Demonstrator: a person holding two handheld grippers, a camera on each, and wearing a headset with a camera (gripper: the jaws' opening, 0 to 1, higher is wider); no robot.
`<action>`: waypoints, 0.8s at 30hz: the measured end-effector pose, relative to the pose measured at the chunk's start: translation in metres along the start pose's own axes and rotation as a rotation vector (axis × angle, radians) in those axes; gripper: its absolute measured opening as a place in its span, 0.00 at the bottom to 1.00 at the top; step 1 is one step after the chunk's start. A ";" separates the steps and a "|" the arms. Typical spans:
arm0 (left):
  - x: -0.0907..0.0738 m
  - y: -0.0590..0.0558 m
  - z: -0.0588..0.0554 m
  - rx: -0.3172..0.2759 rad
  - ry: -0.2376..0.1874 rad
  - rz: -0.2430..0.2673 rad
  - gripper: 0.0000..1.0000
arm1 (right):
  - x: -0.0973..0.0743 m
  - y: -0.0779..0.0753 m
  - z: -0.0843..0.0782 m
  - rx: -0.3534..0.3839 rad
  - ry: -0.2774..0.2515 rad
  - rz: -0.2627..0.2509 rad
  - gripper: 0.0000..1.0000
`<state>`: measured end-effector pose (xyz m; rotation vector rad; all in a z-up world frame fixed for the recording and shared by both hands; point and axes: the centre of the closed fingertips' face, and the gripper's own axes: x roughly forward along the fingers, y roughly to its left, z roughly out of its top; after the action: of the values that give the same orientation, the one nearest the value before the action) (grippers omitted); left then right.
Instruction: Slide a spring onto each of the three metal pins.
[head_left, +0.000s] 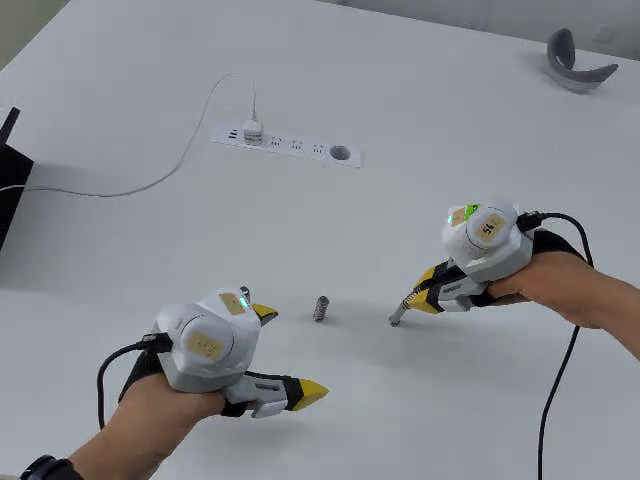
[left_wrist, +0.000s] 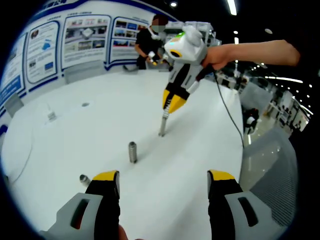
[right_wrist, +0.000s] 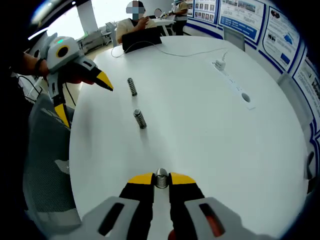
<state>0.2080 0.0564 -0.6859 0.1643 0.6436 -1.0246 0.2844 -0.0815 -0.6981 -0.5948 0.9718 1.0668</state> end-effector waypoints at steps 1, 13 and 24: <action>0.000 0.000 0.000 -0.002 0.001 0.000 0.73 | 0.001 0.000 0.000 -0.001 0.001 0.000 0.12; -0.002 0.003 -0.001 -0.006 -0.002 0.007 0.72 | 0.009 0.003 -0.001 -0.018 0.019 0.012 0.12; -0.005 0.006 0.004 -0.004 -0.011 0.015 0.73 | 0.019 0.004 -0.004 -0.053 0.039 0.017 0.13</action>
<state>0.2130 0.0611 -0.6807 0.1600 0.6332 -1.0089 0.2821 -0.0747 -0.7170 -0.6542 0.9862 1.1020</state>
